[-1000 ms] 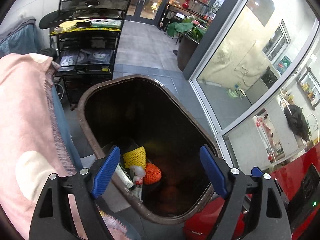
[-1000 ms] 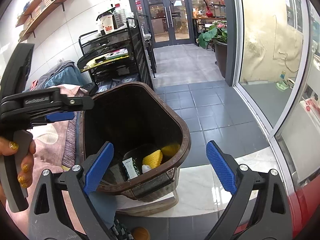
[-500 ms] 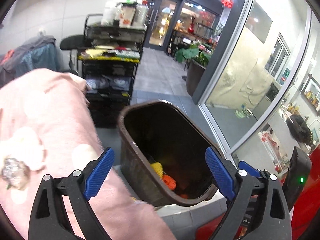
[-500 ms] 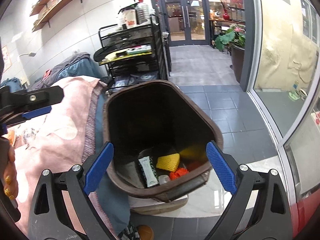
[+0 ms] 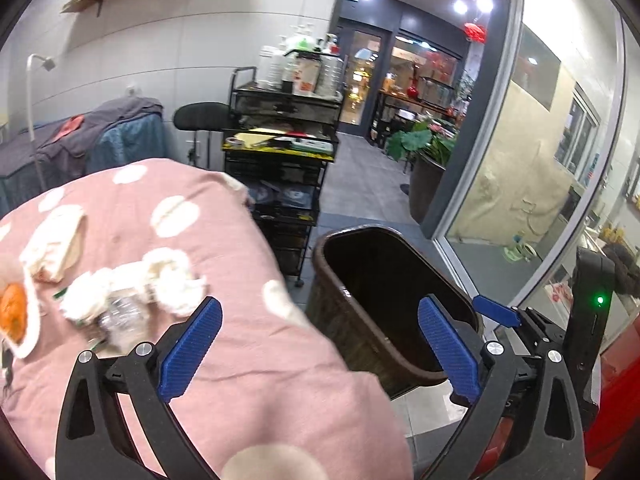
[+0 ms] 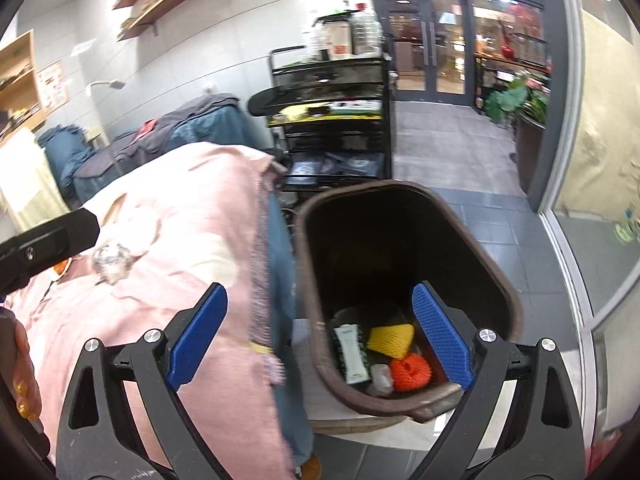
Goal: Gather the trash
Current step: 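Return both tools toward the table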
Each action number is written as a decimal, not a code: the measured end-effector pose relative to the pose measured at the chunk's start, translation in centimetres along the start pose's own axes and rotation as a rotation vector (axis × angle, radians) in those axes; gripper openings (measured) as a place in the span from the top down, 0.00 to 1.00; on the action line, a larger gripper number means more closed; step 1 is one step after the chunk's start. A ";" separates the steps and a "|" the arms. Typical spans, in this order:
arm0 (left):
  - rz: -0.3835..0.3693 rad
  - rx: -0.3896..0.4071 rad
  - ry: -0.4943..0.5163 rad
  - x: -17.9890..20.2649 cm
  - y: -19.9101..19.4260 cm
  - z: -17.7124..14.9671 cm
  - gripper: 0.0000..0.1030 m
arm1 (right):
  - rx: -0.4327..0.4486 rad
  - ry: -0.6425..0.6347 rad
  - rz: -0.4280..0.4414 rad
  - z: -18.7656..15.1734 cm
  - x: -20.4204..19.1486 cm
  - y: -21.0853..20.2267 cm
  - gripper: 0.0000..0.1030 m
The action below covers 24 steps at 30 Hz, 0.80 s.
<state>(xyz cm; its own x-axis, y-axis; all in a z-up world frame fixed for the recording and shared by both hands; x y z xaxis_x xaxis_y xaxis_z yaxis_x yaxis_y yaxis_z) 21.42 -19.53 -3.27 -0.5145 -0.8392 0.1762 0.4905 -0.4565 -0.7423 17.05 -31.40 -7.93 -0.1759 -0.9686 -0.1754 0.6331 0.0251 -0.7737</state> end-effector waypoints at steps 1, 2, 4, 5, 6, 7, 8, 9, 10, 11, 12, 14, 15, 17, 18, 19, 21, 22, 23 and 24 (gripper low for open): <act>0.006 0.007 -0.005 -0.3 -0.4 -0.2 0.06 | 0.000 -0.013 0.009 0.1 -0.7 0.0 0.10; 0.019 0.017 -0.010 -0.8 -0.9 -0.4 0.06 | 0.002 -0.026 0.018 0.2 -1.5 0.0 0.10; 0.057 0.041 -0.020 -1.7 -2.0 -0.8 0.06 | 0.005 -0.047 0.036 0.4 -2.9 0.0 0.10; 0.072 0.052 -0.024 -2.1 -2.6 -1.2 0.06 | 0.006 -0.059 0.047 0.5 -3.7 0.0 0.10; 0.086 0.061 -0.030 -2.6 -3.1 -1.4 0.06 | 0.006 -0.070 0.056 0.7 -4.5 0.1 0.10; 0.105 0.074 -0.040 -3.3 -3.6 -1.8 0.06 | 0.009 -0.087 0.067 0.8 -5.4 0.0 0.10; 0.119 0.083 -0.047 -3.7 -4.1 -2.1 0.06 | 0.011 -0.100 0.073 0.7 -6.1 -0.1 0.10; 0.134 0.092 -0.056 -4.2 -4.5 -2.3 0.06 | 0.013 -0.115 0.082 0.8 -6.9 -0.2 0.10; 0.150 0.100 -0.066 -4.9 -4.9 -2.6 0.06 | 0.014 -0.126 0.090 0.8 -7.6 -0.2 0.10; 0.163 0.106 -0.077 -5.5 -5.4 -2.9 0.06 | 0.011 -0.140 0.102 0.8 -8.5 -0.1 0.10; 0.178 0.112 -0.090 -6.2 -5.8 -3.2 0.06 | 0.006 -0.151 0.114 0.8 -9.1 -0.1 0.10; 0.200 0.123 -0.113 -7.7 -6.9 -4.1 0.06 | -0.005 -0.178 0.145 0.9 -11.0 0.2 0.10; 0.213 0.129 -0.126 -8.4 -7.4 -4.4 0.06 | -0.009 -0.191 0.157 0.9 -11.8 0.2 0.10; 0.245 0.145 -0.157 -10.1 -8.6 -5.2 0.06 | -0.022 -0.230 0.186 0.9 -13.9 0.5 0.10; 0.256 0.149 -0.170 -10.7 -9.1 -5.5 0.06 | -0.031 -0.245 0.202 0.9 -14.8 0.8 0.10; 0.267 0.152 -0.189 -11.6 -9.6 -5.9 0.06 | -0.044 -0.264 0.225 0.9 -16.1 1.0 0.10; 0.287 0.158 -0.226 -13.6 -10.5 -6.7 0.06 | -0.064 -0.290 0.259 1.1 -18.0 1.5 0.10; 0.301 0.160 -0.248 -14.7 -11.0 -7.2 0.06 | -0.072 -0.311 0.276 1.2 -19.3 1.7 0.10; 0.313 0.161 -0.260 -15.3 -11.4 -7.7 0.06 | -0.077 -0.328 0.288 1.2 -20.1 1.8 0.10; 0.332 0.160 -0.276 -16.3 -11.9 -8.2 0.06 | -0.085 -0.347 0.303 1.3 -21.3 1.9 0.10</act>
Point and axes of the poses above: each gripper's, at about its wrist camera, not at the fingertips, and y roughly the way its jaws point, x to its right, z to its top, the point moved 6 cm from there along y, roughly the way its jaws point, and after that the axes turned 13 degrees about -x, right-handed, at the moved point
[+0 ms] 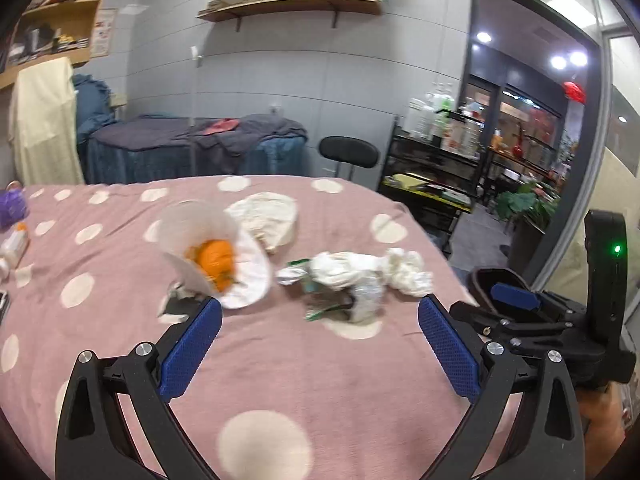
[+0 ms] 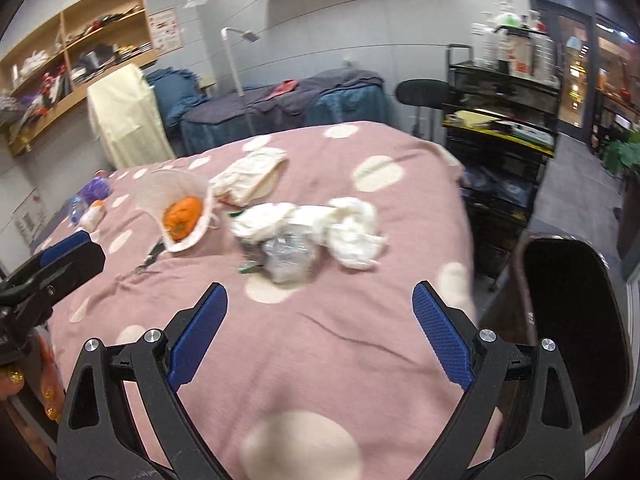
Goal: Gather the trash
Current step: 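Return both tools toward the table, then grasp the orange peel with the right tool while the left tool grasps the white mask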
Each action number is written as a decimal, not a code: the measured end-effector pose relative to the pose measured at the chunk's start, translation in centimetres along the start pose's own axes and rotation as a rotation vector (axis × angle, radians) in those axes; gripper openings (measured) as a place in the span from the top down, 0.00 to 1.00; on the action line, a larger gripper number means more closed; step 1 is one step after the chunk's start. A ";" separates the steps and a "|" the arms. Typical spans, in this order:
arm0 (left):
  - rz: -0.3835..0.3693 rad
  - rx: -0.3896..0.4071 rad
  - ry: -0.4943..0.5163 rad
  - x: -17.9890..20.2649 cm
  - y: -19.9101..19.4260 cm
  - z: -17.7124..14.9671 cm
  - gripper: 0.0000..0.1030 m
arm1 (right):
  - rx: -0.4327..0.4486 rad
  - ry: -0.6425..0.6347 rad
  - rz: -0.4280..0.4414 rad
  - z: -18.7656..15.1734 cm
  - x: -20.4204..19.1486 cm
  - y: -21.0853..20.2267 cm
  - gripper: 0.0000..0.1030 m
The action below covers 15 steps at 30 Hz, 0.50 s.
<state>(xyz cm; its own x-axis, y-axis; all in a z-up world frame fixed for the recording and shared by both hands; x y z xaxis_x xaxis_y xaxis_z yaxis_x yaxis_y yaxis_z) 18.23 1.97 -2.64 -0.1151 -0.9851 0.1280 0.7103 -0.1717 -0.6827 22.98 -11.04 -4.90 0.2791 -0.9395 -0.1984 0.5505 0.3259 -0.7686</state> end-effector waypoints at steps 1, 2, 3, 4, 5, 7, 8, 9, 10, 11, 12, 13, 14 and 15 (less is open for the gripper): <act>0.017 -0.002 -0.011 -0.9 -0.2 -0.2 0.06 | -0.005 -0.013 0.011 0.5 -0.8 0.4 0.10; 0.034 -0.004 -0.023 -1.9 -0.3 -0.5 0.06 | -0.009 -0.032 0.023 1.0 -1.8 0.8 0.10; 0.051 -0.007 -0.038 -3.1 -0.4 -0.8 0.06 | -0.013 -0.049 0.033 1.3 -2.7 1.1 0.10; 0.064 -0.010 -0.050 -4.0 -0.4 -1.0 0.06 | -0.021 -0.066 0.045 1.8 -3.7 1.6 0.10; 0.078 -0.015 -0.066 -5.1 -0.4 -1.3 0.06 | -0.030 -0.080 0.061 2.4 -4.7 2.2 0.10; 0.104 -0.026 -0.099 -7.3 -0.5 -1.9 0.06 | -0.047 -0.100 0.092 3.4 -6.6 3.2 0.10; 0.114 -0.029 -0.113 -8.3 -0.6 -2.3 0.06 | -0.051 -0.110 0.103 3.7 -7.3 3.5 0.10; 0.124 -0.033 -0.128 -9.3 -0.7 -2.6 0.06 | -0.057 -0.123 0.114 4.1 -8.2 4.0 0.10; 0.130 -0.036 -0.139 -10.1 -0.8 -2.7 0.06 | -0.066 -0.135 0.127 4.6 -9.1 4.5 0.10; 0.137 -0.038 -0.150 -11.1 -0.9 -3.0 0.06 | -0.077 -0.142 0.138 5.0 -10.0 5.1 0.10; 0.143 -0.038 -0.157 -11.8 -1.0 -3.1 0.06 | -0.083 -0.146 0.147 5.3 -10.6 5.5 0.10; 0.154 -0.038 -0.165 -12.7 -1.1 -3.3 0.06 | -0.087 -0.154 0.153 5.7 -11.3 5.9 0.10; 0.161 -0.038 -0.170 -13.2 -1.1 -3.4 0.06 | -0.090 -0.162 0.156 6.1 -12.1 6.4 0.10; 0.164 -0.041 -0.177 -13.9 -1.1 -3.5 0.06 | -0.093 -0.168 0.157 6.5 -12.7 6.9 0.10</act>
Point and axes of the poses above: each gripper's, at about its wrist camera, not at the fingertips, and y roughly the way its jaws point, x to its right, z to its top, the point moved 6 cm from there along y, roughly the way its jaws point, and after that the axes turned 13 degrees about -x, right-handed, at the moved point
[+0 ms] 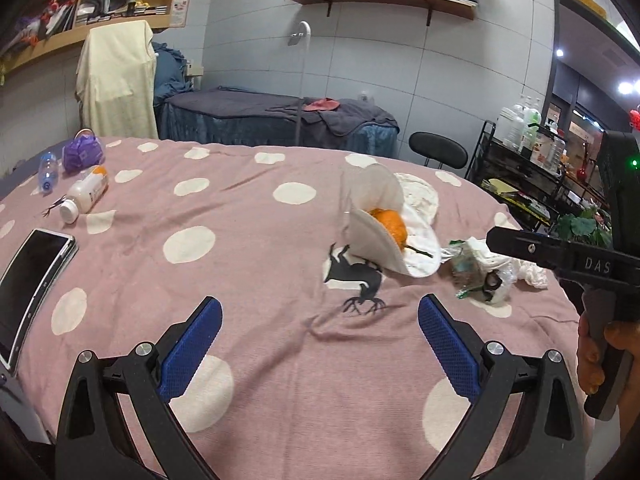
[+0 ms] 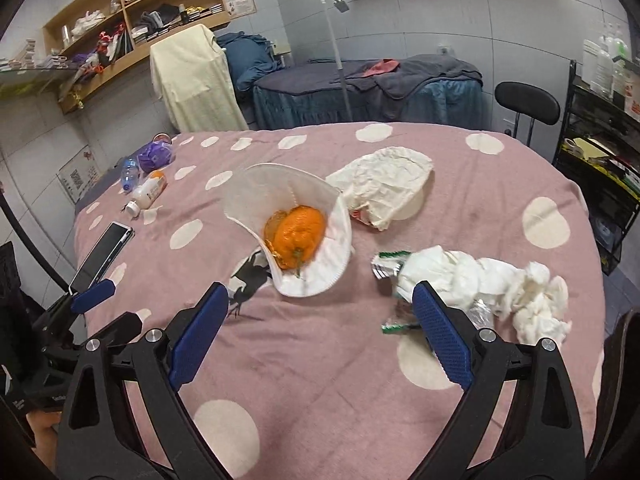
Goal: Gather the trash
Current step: 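Grasp the orange peel with the right tool while the left tool grasps the white mask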
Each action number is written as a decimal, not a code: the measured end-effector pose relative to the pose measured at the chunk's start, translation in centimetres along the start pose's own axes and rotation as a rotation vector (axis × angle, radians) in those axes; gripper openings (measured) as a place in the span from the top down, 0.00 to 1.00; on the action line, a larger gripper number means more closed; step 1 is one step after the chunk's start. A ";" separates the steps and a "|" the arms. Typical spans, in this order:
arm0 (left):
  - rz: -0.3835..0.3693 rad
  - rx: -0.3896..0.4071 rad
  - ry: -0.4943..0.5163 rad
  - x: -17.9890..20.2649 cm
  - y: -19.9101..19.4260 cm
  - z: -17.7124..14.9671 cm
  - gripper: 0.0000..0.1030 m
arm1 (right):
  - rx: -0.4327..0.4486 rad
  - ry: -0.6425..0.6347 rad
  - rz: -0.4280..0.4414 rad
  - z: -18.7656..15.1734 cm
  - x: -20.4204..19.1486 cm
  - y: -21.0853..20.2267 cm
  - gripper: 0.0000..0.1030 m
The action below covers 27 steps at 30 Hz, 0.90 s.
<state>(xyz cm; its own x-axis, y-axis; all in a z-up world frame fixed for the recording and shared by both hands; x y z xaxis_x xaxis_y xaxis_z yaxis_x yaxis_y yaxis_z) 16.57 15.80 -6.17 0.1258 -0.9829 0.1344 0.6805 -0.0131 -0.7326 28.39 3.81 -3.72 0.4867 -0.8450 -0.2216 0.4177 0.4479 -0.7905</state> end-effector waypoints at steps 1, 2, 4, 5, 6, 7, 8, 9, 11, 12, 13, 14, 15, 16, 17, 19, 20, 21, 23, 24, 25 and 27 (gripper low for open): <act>0.000 -0.003 -0.005 -0.4 0.2 0.0 0.06 | -0.005 -0.006 0.000 0.6 -0.4 0.6 0.10; -0.001 -0.008 -0.011 -0.8 0.3 0.0 0.06 | -0.011 -0.014 -0.001 1.3 -0.7 1.3 0.12; -0.006 -0.009 -0.016 -1.2 0.6 0.2 0.06 | -0.026 -0.017 -0.007 2.7 -1.0 2.8 0.22; -0.005 -0.011 -0.015 -1.3 0.8 0.3 0.06 | -0.035 -0.012 -0.008 3.3 -0.9 3.4 0.26; -0.005 -0.012 -0.013 -1.4 1.0 0.4 0.06 | -0.047 -0.003 -0.005 4.0 -0.8 4.2 0.26; -0.005 -0.014 -0.010 -1.4 1.1 0.4 0.06 | -0.058 0.006 -0.007 4.7 -0.6 5.0 0.27; -0.007 -0.016 -0.007 -1.5 1.3 0.4 0.06 | -0.067 0.012 -0.011 5.1 -0.5 5.7 0.28; -0.010 -0.017 -0.007 -1.5 1.5 0.5 0.06 | -0.079 0.013 -0.015 5.5 -0.4 6.5 0.29; -0.019 -0.021 -0.005 -1.7 2.0 0.6 0.06 | -0.104 0.017 -0.010 6.1 -0.4 7.9 0.36; -0.021 -0.022 -0.004 -1.7 2.1 0.7 0.06 | -0.121 0.022 -0.001 6.4 -0.4 8.7 0.36; -0.024 -0.025 -0.003 -1.7 2.3 0.8 0.06 | -0.134 0.025 0.005 6.5 -0.5 9.2 0.36; -0.027 -0.027 -0.001 -1.7 2.5 0.9 0.06 | -0.149 0.031 0.007 6.6 -0.4 9.9 0.36; -0.029 -0.028 -0.001 -1.6 2.7 1.1 0.06 | -0.161 0.038 0.003 6.6 -0.3 10.6 0.36; -0.034 -0.028 0.000 -1.6 2.8 1.3 0.06 | -0.169 0.040 0.003 6.5 -0.2 11.0 0.36; -0.039 -0.028 0.002 -1.5 3.0 1.4 0.06 | -0.180 0.040 0.006 6.4 -0.3 11.4 0.36; -0.044 -0.029 0.005 -1.4 3.3 1.8 0.06 | -0.195 0.030 0.005 6.1 -0.5 12.0 0.46; -0.047 -0.031 0.006 -1.4 3.6 1.9 0.06 | -0.205 0.021 0.011 5.8 -0.6 12.2 0.57; -0.050 -0.034 0.008 -1.3 3.8 2.0 0.06 | -0.204 0.020 0.011 5.7 -0.6 12.3 0.57; -0.060 -0.040 0.009 -1.0 4.1 2.3 0.06 | -0.184 0.023 0.016 5.6 -0.6 11.8 0.60; -0.065 -0.042 0.011 -0.9 4.3 2.4 0.06 | -0.174 0.024 0.019 5.5 -0.5 11.4 0.61; -0.069 -0.043 0.013 -0.8 4.4 2.5 0.06 | -0.164 0.026 0.023 5.4 -0.5 10.9 0.61; -0.077 -0.043 0.021 -0.4 4.7 2.8 0.06 | -0.138 0.029 0.034 5.2 -0.4 9.5 0.63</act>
Point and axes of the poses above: each gripper's, at about its wrist camera, not at the fingertips, and y roughly the way its jaws point, x to its right, z to its top, the point moved 6 cm from there along y, roughly the way its jaws point, and after that the axes turned 13 degrees about -x, right-handed, at the moved point
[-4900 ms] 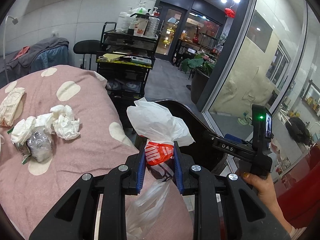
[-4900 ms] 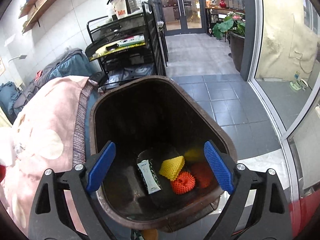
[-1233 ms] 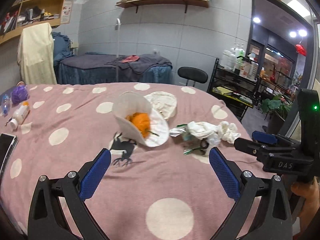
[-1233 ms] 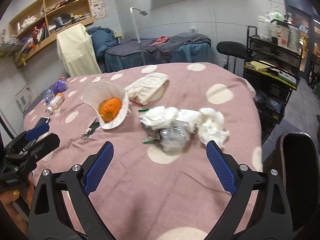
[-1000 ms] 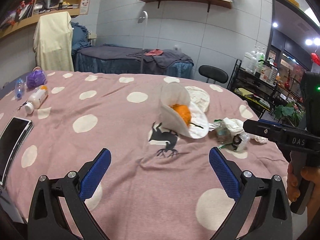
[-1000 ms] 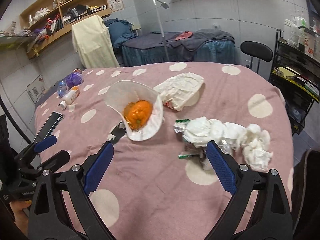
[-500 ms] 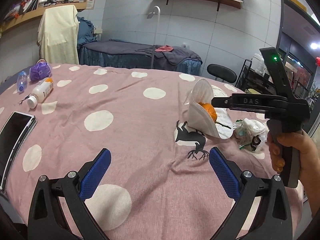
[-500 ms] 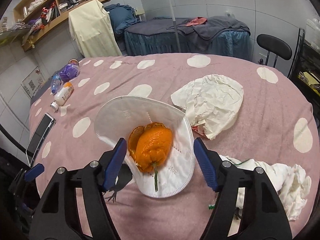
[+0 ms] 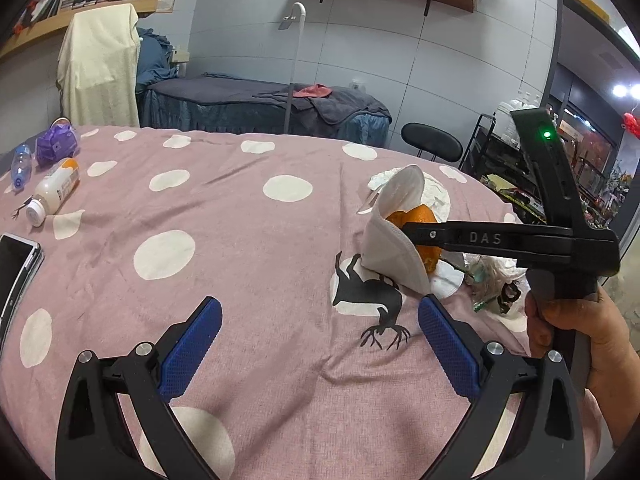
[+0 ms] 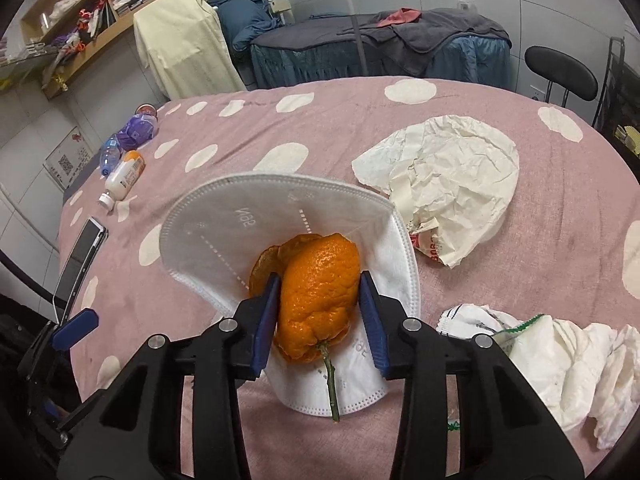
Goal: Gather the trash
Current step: 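Grasp the orange peel with the right tool while the left tool grasps the white mask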
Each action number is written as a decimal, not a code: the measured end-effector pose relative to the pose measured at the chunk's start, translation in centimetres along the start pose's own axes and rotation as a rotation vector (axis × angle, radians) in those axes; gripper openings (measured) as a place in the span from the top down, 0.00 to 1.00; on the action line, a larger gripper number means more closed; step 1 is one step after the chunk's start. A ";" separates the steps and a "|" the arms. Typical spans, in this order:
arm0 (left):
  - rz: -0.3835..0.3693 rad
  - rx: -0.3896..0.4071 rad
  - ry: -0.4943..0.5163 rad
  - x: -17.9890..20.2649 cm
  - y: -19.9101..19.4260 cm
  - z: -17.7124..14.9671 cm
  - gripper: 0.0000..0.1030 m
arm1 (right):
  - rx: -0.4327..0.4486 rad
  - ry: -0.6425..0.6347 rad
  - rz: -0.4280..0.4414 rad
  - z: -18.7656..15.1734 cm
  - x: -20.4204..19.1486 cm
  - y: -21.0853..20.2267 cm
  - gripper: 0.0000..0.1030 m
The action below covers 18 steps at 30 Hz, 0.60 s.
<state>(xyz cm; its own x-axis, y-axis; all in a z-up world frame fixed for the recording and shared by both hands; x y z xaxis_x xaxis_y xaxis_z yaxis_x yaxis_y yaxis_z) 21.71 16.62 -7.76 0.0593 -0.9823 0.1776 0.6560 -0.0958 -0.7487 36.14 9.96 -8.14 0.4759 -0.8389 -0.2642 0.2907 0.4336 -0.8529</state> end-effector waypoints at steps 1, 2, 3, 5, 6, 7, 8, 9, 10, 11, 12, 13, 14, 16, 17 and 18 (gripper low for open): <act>-0.004 0.001 0.003 0.2 0.1 0.2 0.06 | 0.014 -0.002 0.000 -0.2 0.0 -0.7 0.63; -0.009 0.002 0.005 0.4 0.1 0.3 0.06 | 0.031 -0.002 0.000 -0.4 0.1 -1.6 0.63; -0.015 0.005 0.006 0.6 0.2 0.5 0.06 | 0.045 -0.002 0.000 -0.6 0.2 -2.3 0.63; -0.032 0.007 0.009 1.0 0.4 1.0 0.06 | 0.081 -0.004 -0.014 -1.2 0.5 -4.1 0.64; -0.040 0.007 0.012 1.3 0.6 1.3 0.06 | 0.098 -0.008 -0.027 -1.4 0.6 -4.8 0.64; -0.043 0.007 0.016 1.5 0.8 1.6 0.06 | 0.116 -0.012 -0.041 -1.8 0.7 -5.6 0.64; -0.042 0.006 0.020 1.7 1.1 2.1 0.06 | 0.126 -0.012 -0.046 -2.0 0.8 -6.2 0.64; -0.041 0.006 0.022 1.8 1.4 2.4 0.06 | 0.136 -0.011 -0.048 -2.3 1.0 -6.8 0.64; -0.048 0.006 0.022 2.0 1.6 3.0 0.06 | 0.143 -0.010 -0.051 -2.6 1.2 -7.3 0.64; -0.059 0.008 0.023 2.2 1.8 3.4 0.06 | 0.152 -0.008 -0.059 -2.9 1.4 -7.9 0.64; -0.068 0.013 0.025 2.4 2.0 3.9 0.06 | 0.160 -0.004 -0.066 -3.3 1.7 -8.4 0.64; -0.069 0.017 0.033 2.7 2.3 4.3 0.06 | 0.164 0.001 -0.067 -3.6 1.9 -8.7 0.64; -0.058 0.015 0.043 2.8 2.8 4.8 0.06 | 0.165 0.010 -0.063 -4.0 2.2 -9.1 0.64; -0.041 0.006 0.064 3.2 3.8 5.5 0.09 | 0.172 0.027 -0.060 -4.6 2.8 -9.7 0.64; -0.043 -0.001 0.072 3.3 4.4 5.8 0.11 | 0.175 0.032 -0.067 -5.0 3.1 -10.0 0.64; -0.047 -0.012 0.080 3.5 5.0 6.1 0.16 | 0.178 0.035 -0.076 -5.3 3.3 -10.2 0.64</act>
<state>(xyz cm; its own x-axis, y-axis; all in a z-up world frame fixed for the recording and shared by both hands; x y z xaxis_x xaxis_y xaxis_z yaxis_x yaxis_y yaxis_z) 29.80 13.63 -7.01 -0.0319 -0.9863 0.1617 0.6474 -0.1436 -0.7485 30.33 1.01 -2.73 0.4187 -0.8809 -0.2205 0.4687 0.4176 -0.7784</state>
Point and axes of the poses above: each gripper's, at about its wrist camera, not at the fingertips, and y roughly the way its jaws point, x to its right, z to its top, the point moved 6 cm from there along y, roughly the way its jaws point, and after that the axes turned 13 degrees about -x, right-handed, at the moved point
